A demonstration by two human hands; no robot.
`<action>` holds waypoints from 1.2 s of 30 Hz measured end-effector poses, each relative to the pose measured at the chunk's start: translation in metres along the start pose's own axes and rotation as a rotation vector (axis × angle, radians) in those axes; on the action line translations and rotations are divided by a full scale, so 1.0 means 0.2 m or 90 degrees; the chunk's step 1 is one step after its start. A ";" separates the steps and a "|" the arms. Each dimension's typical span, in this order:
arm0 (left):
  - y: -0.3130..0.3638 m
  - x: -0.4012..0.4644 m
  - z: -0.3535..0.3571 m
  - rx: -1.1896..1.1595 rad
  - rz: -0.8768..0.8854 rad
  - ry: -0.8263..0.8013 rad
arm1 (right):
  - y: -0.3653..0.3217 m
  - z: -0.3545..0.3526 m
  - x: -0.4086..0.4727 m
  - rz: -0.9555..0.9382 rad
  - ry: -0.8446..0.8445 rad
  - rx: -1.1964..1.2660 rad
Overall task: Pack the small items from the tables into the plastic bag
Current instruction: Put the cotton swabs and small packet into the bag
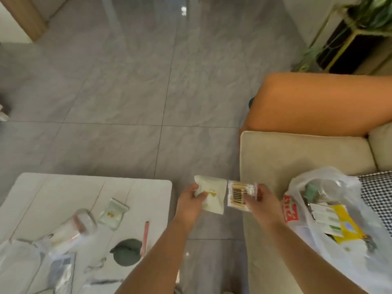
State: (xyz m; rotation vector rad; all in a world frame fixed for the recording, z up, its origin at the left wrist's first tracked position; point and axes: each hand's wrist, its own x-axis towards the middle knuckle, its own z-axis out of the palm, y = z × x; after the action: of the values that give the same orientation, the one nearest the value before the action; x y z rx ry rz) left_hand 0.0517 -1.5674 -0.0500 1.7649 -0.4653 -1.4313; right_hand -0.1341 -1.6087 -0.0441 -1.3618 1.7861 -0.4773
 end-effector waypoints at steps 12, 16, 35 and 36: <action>0.06 -0.28 1.04 0.150 0.037 -0.161 | 0.50 -0.91 -0.01 0.084 0.199 -0.019; 0.04 -0.33 1.32 0.160 0.033 -0.200 | 0.64 -1.10 -0.01 0.145 0.206 -0.030; -0.17 -0.43 0.98 0.284 -0.035 -0.116 | 0.59 -0.76 -0.07 0.050 -0.080 -0.176; -0.19 -0.44 0.91 0.304 -0.040 -0.103 | 0.57 -0.70 -0.08 0.041 -0.103 -0.196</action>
State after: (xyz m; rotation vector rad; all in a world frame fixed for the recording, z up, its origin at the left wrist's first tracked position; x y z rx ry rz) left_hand -0.1520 -1.5450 -0.0296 2.0509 -0.9048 -1.6087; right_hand -0.3127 -1.5784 -0.0363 -1.4980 1.8145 -0.0542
